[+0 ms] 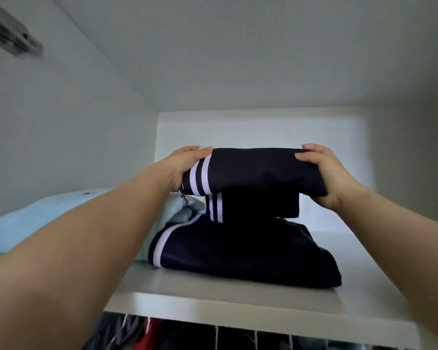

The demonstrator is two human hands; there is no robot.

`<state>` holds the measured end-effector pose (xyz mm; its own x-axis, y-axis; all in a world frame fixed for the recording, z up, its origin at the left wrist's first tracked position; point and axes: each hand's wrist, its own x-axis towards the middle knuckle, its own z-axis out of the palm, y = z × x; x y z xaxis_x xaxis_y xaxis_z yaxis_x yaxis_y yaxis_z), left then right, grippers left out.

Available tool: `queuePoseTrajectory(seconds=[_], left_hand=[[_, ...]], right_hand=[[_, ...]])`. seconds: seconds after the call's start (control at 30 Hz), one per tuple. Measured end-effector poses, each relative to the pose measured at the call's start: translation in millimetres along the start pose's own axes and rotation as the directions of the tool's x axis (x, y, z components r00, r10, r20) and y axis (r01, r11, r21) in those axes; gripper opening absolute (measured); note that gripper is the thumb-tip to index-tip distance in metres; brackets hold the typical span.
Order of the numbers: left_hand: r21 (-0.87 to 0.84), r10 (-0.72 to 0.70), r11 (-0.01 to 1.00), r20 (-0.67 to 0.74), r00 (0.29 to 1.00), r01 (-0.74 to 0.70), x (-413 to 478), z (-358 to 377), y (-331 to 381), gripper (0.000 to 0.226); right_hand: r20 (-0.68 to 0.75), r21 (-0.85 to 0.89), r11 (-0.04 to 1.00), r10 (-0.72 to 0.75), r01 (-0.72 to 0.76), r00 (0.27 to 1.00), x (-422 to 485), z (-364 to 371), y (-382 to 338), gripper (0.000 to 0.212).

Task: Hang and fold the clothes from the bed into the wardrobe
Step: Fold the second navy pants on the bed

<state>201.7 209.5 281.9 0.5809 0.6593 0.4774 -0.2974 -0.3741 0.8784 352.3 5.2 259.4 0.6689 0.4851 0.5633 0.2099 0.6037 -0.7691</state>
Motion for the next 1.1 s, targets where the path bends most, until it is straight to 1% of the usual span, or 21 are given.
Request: queuePoseTrajectory(seconds=[0.07, 0.2, 0.27, 0.33, 0.4, 0.47, 0.57, 0.63, 0.7, 0.77, 0.8, 0.83, 0.87, 0.9, 0.93, 1.0, 1.07, 1.1], left_hand=[[0.006, 0.016, 1.000, 0.010, 1.000, -0.016, 5.7, 1.9, 4.2, 0.041], [-0.032, 0.108, 0.993, -0.070, 0.992, -0.111, 19.2, 8.0, 5.8, 0.035], [-0.046, 0.160, 0.985, -0.096, 0.982, -0.165, 25.1, 10.0, 2.0, 0.032], [-0.061, 0.155, 0.985, -0.075, 0.985, -0.160, 30.3, 8.7, -6.8, 0.031], [-0.014, 0.087, 0.996, -0.010, 0.996, -0.087, 29.5, 6.0, -11.5, 0.032], [0.054, 0.007, 0.999, 0.053, 0.999, -0.010, 22.8, 3.6, -9.7, 0.033], [0.136, -0.074, 0.989, 0.071, 0.995, 0.064, 9.5, -1.5, -1.0, 0.045], [0.184, -0.115, 0.978, 0.103, 0.988, 0.094, 0.4, -7.2, 0.4, 0.041], [0.223, -0.156, 0.968, 0.158, 0.975, 0.119, -6.9, -14.1, -2.0, 0.034], [0.242, -0.170, 0.962, 0.184, 0.968, 0.123, -15.2, -20.3, -2.4, 0.030], [0.278, -0.167, 0.954, 0.189, 0.968, 0.110, -18.6, -22.3, -2.4, 0.029], [0.334, -0.193, 0.935, 0.195, 0.962, 0.120, -21.0, -22.8, -3.2, 0.031], [0.355, -0.238, 0.922, 0.202, 0.950, 0.156, -24.6, -21.5, -2.5, 0.034], [0.413, -0.271, 0.895, 0.207, 0.940, 0.167, -28.1, -21.4, -3.6, 0.035], [0.501, -0.317, 0.847, 0.209, 0.925, 0.177, -30.6, -19.9, -5.6, 0.035], [0.671, -0.391, 0.730, 0.258, 0.884, 0.127, -38.4, -19.5, -7.1, 0.036], [0.693, -0.464, 0.697, 0.240, 0.853, 0.184, -40.6, -18.3, -8.7, 0.040], [0.698, -0.467, 0.694, 0.248, 0.849, 0.178, -38.9, -16.9, -9.2, 0.041]], right_hand=[[-0.013, 0.010, 0.999, -0.052, 0.052, 0.999, 7.0, 4.3, -3.0, 0.023], [-0.055, -0.018, 0.990, -0.142, 0.141, 0.988, 18.3, 9.6, -0.5, 0.027], [-0.060, -0.039, 0.988, -0.154, 0.152, 0.986, 23.3, 8.3, 4.3, 0.029], [-0.040, -0.096, 0.987, -0.130, 0.125, 0.991, 25.8, 6.4, 8.0, 0.030], [-0.012, -0.163, 0.985, -0.055, 0.052, 0.998, 24.5, 3.0, 9.3, 0.027], [-0.004, -0.207, 0.976, 0.061, -0.060, 0.998, 19.2, -1.8, 7.6, 0.020], [0.018, -0.218, 0.945, 0.254, -0.244, 0.967, 6.4, -9.5, 1.7, 0.006], [0.010, -0.220, 0.922, 0.329, -0.319, 0.944, -1.6, -14.6, -1.2, 0.007], [0.002, -0.217, 0.907, 0.370, -0.361, 0.929, -8.5, -18.1, -3.0, 0.011], [-0.006, -0.201, 0.897, 0.402, -0.395, 0.916, -16.0, -19.8, -4.0, 0.016], [-0.011, -0.206, 0.888, 0.418, -0.411, 0.908, -19.4, -21.1, -4.4, 0.021], [-0.021, -0.228, 0.873, 0.438, -0.431, 0.899, -22.1, -22.9, -3.9, 0.026], [-0.031, -0.268, 0.851, 0.460, -0.451, 0.887, -24.1, -24.9, -2.6, 0.030], [-0.038, -0.327, 0.820, 0.485, -0.469, 0.874, -26.4, -26.7, -0.3, 0.033], [-0.041, -0.391, 0.781, 0.513, -0.487, 0.857, -29.0, -27.8, 2.0, 0.034], [-0.062, -0.484, 0.713, 0.550, -0.507, 0.833, -31.0, -30.1, 7.0, 0.032], [-0.071, -0.519, 0.689, 0.556, -0.506, 0.828, -32.2, -31.3, 10.3, 0.027], [-0.051, -0.534, 0.686, 0.556, -0.493, 0.829, -32.3, -31.4, 10.8, 0.023]])
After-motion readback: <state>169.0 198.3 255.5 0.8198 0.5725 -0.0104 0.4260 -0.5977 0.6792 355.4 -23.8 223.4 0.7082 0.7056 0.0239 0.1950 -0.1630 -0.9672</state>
